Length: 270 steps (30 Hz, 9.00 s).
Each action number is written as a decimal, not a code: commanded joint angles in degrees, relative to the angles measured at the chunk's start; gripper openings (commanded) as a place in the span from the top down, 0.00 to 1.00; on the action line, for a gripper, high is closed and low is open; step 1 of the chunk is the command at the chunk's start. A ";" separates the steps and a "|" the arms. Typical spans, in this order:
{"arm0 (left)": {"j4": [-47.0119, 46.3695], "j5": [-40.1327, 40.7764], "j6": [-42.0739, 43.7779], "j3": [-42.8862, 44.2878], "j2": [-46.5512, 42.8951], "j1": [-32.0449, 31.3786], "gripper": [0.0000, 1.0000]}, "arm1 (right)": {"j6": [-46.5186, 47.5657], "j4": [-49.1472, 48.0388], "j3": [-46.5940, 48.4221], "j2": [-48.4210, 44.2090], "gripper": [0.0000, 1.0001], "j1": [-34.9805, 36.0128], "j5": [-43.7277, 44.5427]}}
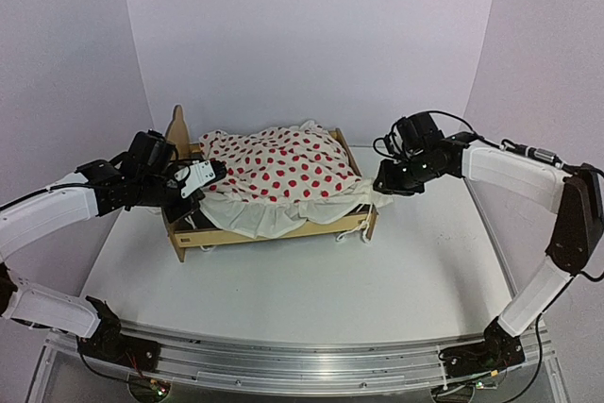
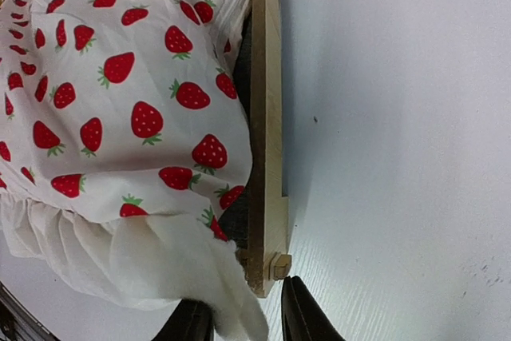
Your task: Set up the pet bed
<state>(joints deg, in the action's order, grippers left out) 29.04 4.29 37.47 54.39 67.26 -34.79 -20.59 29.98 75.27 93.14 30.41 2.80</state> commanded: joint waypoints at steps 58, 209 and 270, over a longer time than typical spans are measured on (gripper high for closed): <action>-15.57 -16.25 -22.57 0.50 6.19 0.51 1.00 | -0.79 -65.18 23.33 43.88 0.78 33.84 7.48; 5.47 -15.65 2.02 7.69 15.31 4.30 0.41 | -1.02 3.84 1.07 2.99 0.48 6.72 5.11; 9.60 -11.25 7.48 6.59 24.42 2.79 0.30 | 6.87 -15.59 -11.16 -5.01 0.58 21.05 -12.05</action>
<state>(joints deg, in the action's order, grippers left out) 39.99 -8.54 44.55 62.34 90.73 -31.90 -17.44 22.91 65.49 86.31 48.00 -4.87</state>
